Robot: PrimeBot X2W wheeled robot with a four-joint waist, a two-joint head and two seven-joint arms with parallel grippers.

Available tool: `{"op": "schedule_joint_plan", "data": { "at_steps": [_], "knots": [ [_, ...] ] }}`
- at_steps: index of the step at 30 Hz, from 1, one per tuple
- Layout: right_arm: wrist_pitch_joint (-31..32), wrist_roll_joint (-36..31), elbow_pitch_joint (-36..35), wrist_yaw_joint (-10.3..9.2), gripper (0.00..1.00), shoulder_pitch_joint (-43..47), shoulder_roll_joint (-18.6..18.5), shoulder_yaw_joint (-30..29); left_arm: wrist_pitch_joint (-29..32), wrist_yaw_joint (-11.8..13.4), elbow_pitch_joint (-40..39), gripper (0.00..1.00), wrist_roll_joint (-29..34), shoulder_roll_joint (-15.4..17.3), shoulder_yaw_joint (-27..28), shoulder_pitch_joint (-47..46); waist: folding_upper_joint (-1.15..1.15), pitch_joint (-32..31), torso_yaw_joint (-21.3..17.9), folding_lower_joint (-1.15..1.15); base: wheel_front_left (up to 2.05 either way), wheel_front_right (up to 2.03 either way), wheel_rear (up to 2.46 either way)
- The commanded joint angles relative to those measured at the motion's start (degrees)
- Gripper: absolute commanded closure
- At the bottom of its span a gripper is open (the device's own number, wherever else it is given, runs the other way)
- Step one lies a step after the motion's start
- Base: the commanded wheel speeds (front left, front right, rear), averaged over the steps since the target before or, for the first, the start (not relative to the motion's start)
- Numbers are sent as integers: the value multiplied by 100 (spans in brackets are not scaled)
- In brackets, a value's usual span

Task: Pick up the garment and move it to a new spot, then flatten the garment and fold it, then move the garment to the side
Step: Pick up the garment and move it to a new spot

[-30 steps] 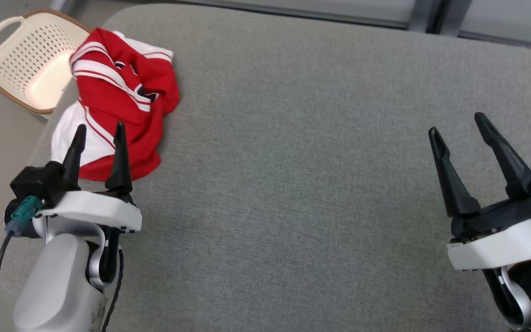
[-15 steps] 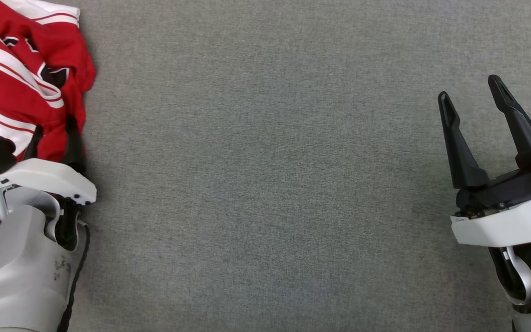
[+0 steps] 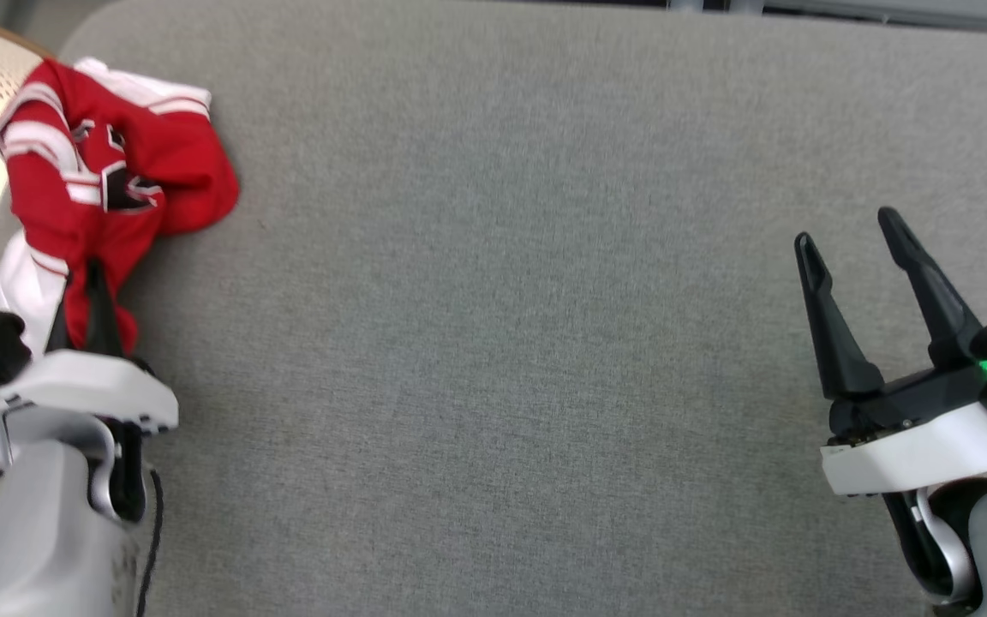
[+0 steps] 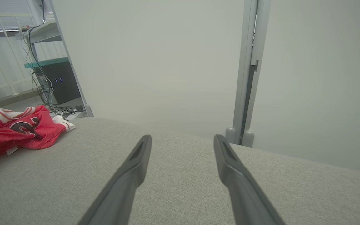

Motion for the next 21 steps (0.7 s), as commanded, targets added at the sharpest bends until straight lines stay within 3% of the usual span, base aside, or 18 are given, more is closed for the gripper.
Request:
{"op": "schedule_joint_plan", "data": {
  "at_steps": [1, 12, 21],
  "knots": [
    [-38, 73, 68, -2, 0, 140, 6, 14, -7, 51, -260, 100, 128, -57, 101, 345, 0, -529, 6, 0, 0, 0, 0],
    [-8, 295, 287, -1, 0, 833, 150, 68, 1, 260, -2084, 100, 692, -500, -19, 2390, 0, -1680, -217, 0, 0, 0, 0],
    [88, 280, 142, -2, 0, 1142, 216, -46, 491, 398, -3395, 100, 701, -617, -317, 3212, 0, -1917, -453, 0, 0, 0, 0]
  ]
}}
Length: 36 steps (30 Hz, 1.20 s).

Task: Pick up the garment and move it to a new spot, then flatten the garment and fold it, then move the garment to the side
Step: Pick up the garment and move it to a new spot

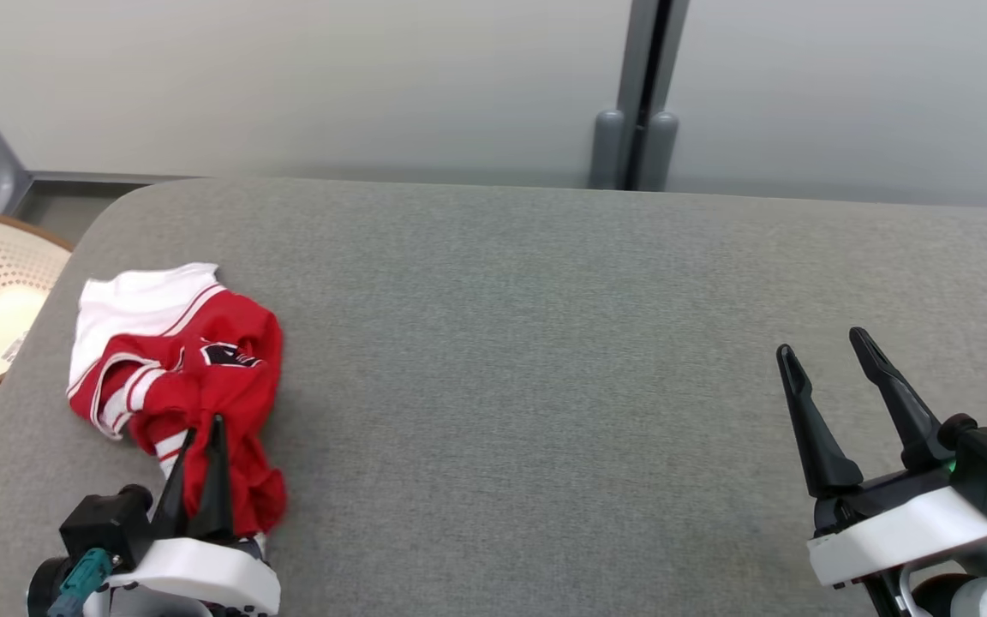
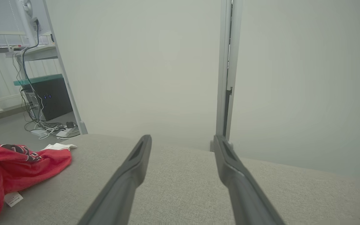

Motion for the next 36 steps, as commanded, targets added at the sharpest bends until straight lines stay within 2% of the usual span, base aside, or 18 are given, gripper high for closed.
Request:
{"op": "schedule_joint_plan", "data": {
  "at_steps": [1, 8, 16, 22, 26, 27, 28, 29, 36],
  "knots": [
    [38, -2, -34, -1, 0, 38, 3, 1, 40, -28, -148, 100, 15, 34, -28, 47, 0, -15, -131, 0, 0, 0, 0],
    [47, -8, -162, -1, 0, -179, -3, 93, 480, -195, -849, 100, 67, -30, -576, -220, 0, 350, -752, 0, 0, 0, 0],
    [-174, 14, -166, -1, 0, -498, 102, -33, 620, -603, -737, 100, 175, -79, -1555, -1418, 0, 1185, -1752, 0, 0, 0, 0],
    [-476, 46, -11, -1, 0, -616, 307, -152, 723, -709, -572, 100, 198, -115, -2421, -2167, 0, 1825, -2402, 0, 0, 0, 0],
    [-685, 90, 173, -1, 0, -638, 427, -129, 750, -740, -272, 100, 135, -120, -2819, -2392, 0, 2036, -2640, 0, 0, 0, 0],
    [-728, 101, 219, -1, 0, -649, 447, -122, 730, -742, -187, 95, 133, -119, -2864, -2420, 0, 2065, -2665, 0, 0, 0, 0],
    [-770, 95, 259, -1, 0, -665, 460, -116, 689, -744, -123, 58, 130, -123, -2898, -2442, 0, 2079, -2674, 0, 0, 0, 0],
    [-799, 90, 292, -1, 0, -681, 471, -112, 642, -744, -63, 0, 167, -126, -2925, -2468, 0, 2091, -2675, 0, 0, 0, 0],
    [-865, 73, 408, -1, 0, -772, 410, -134, 211, -705, -193, 0, 112, -80, -2918, -2412, 0, 1938, -2373, 0, 0, 0, 0]
  ]
}}
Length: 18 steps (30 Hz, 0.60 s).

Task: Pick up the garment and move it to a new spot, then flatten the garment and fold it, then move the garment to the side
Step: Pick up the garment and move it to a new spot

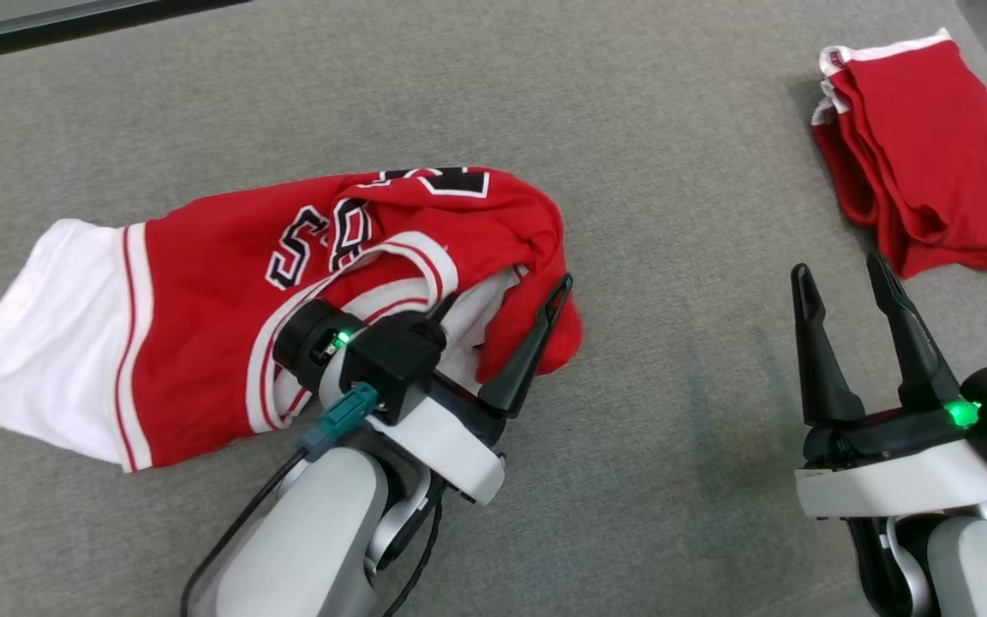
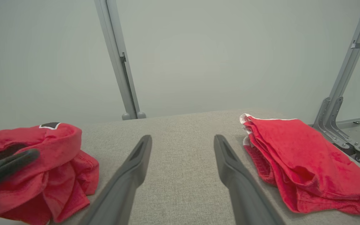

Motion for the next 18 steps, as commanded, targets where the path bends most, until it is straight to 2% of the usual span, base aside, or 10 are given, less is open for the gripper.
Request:
{"op": "schedule_joint_plan", "data": {
  "at_steps": [1, 8, 18],
  "knots": [
    [-18, -15, 5, 0, 0, -50, -83, -9, -94, 42, -124, 0, -31, 62, 62, 11, 0, -157, 215, 0, 0, 0, 0],
    [124, -38, -10, 0, 0, -19, -221, -12, -311, 321, -455, 0, -232, 193, 464, 304, 0, -566, 728, 0, 0, 0, 0],
    [450, 0, -155, 0, 0, 236, -418, -40, -579, 963, -408, 0, -645, 670, 1622, 1075, 0, -1145, 1473, 0, 0, 0, 0]
  ]
}}
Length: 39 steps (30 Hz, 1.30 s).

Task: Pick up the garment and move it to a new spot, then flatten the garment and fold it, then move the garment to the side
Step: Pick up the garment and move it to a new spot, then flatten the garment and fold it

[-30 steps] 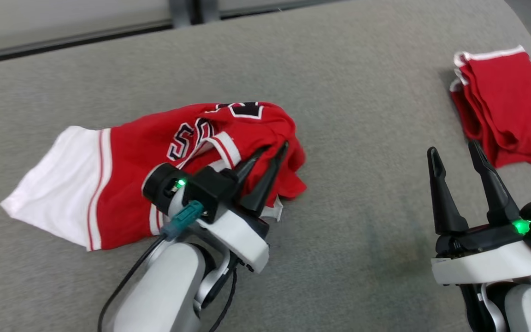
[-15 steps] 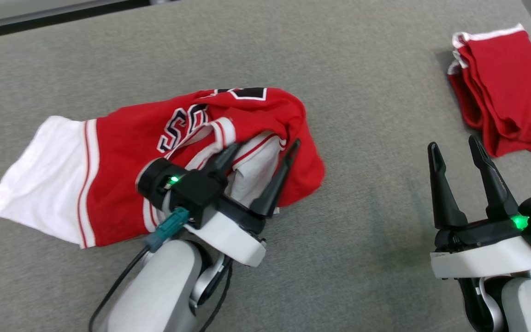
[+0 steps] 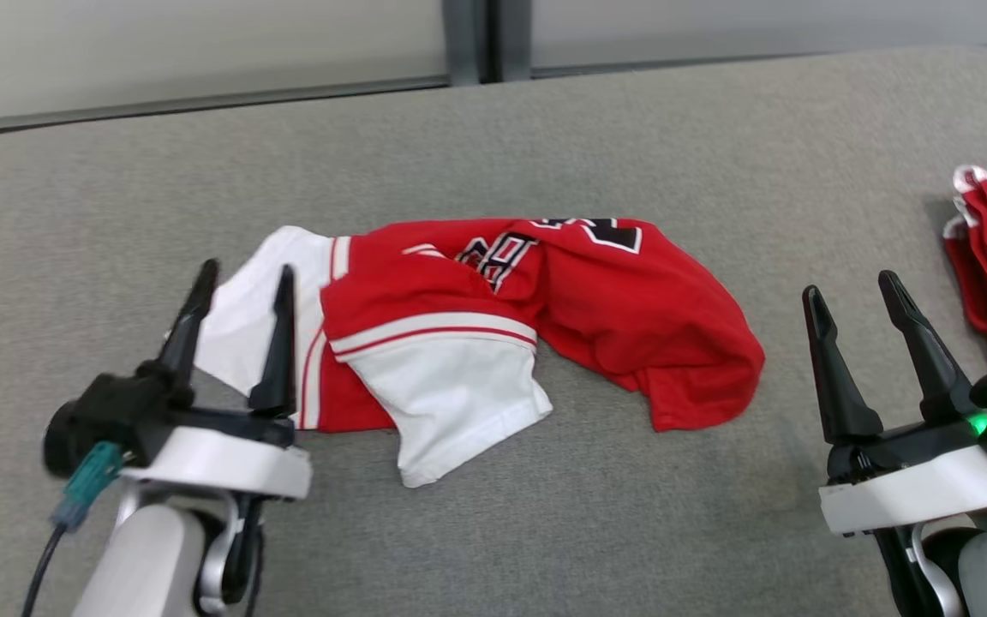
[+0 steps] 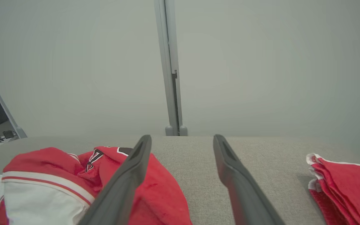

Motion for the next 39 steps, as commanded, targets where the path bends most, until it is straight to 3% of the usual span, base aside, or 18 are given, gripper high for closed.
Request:
{"op": "schedule_joint_plan", "data": {
  "at_steps": [1, 13, 28, 39],
  "knots": [
    [14, 19, -9, 0, 0, 94, -49, -17, -32, 34, 14, 0, -32, 37, 65, 84, 0, -227, 229, 0, 0, 0, 0],
    [253, 75, -108, 0, 0, 641, -50, -131, -3, 285, -137, 0, -237, 497, 628, 1276, 0, -922, 442, 0, 0, 0, 0],
    [537, 7, -367, 0, 0, 1260, -16, -279, 464, 630, -922, 0, -240, 594, 590, 2210, 0, -1429, 372, 0, 0, 0, 0],
    [571, 5, -450, 0, 0, 1235, 37, -267, 539, 642, -998, 0, -275, 584, 514, 2183, 0, -1415, 398, 0, 0, 0, 0]
  ]
}}
